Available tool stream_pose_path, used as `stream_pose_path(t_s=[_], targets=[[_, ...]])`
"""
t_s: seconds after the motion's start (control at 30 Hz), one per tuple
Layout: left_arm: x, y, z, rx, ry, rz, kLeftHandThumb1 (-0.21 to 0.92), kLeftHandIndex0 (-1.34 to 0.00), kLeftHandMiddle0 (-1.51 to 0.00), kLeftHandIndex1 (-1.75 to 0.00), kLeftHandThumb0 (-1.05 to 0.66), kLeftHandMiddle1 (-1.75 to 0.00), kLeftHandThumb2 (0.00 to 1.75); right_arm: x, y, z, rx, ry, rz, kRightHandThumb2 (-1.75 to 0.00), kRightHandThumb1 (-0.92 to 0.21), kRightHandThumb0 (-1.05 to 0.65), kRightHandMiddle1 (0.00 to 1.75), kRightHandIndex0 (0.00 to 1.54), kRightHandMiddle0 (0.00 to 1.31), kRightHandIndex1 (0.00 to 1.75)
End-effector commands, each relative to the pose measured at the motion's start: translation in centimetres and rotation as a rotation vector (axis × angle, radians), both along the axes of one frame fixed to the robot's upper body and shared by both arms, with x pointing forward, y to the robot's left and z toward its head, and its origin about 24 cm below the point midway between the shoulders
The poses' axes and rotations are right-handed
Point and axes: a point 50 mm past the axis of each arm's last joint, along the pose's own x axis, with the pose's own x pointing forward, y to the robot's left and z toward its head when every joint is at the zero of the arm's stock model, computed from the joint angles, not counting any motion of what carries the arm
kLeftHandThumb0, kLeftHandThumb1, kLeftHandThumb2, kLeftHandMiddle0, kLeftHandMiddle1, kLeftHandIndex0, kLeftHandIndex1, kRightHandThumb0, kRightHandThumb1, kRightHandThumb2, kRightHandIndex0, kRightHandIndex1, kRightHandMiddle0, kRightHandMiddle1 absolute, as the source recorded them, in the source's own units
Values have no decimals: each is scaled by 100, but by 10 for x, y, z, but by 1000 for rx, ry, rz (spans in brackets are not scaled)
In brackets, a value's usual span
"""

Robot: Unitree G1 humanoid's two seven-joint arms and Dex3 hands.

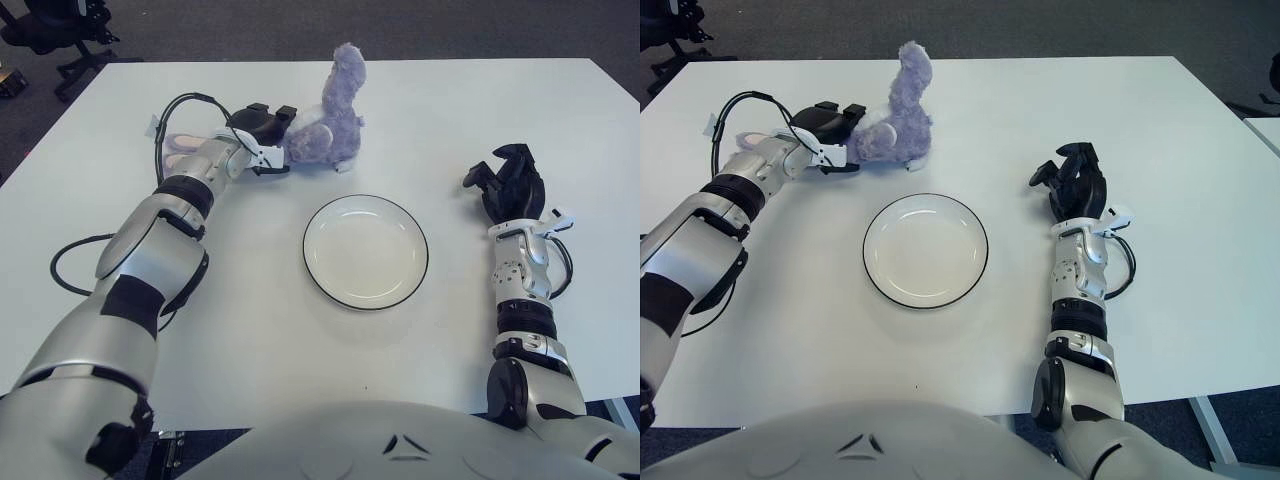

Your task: Put the doll into the plate.

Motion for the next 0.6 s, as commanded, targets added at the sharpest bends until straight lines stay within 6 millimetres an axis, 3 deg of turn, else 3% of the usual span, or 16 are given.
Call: stream_pose_path(t_s=[0.0, 0.17, 0.3, 0.57], targets=[[-6, 14, -10, -9, 8, 6, 43, -51, -77, -175, -42, -175, 116, -6, -1, -14, 36, 50, -2, -77, -73, -37, 175, 88, 32, 175], [-7, 15, -10, -11, 5, 1, 43, -51, -78, -175, -42, -175, 117, -6, -1, -14, 36, 49, -2, -77, -73, -37, 175, 88, 32, 175], [-8, 19, 16, -84, -149, -70, 43, -51, -78, -175, -42, -175, 117, -5, -3, -15, 34, 54, 5, -77, -73, -37, 175, 88, 32, 175], [-10, 19, 22, -113, -218, -106, 43, -51, -78, -175, -42, -175, 117, -4, -3, -15, 30, 57, 10, -76, -74, -37, 175, 88, 31, 175]])
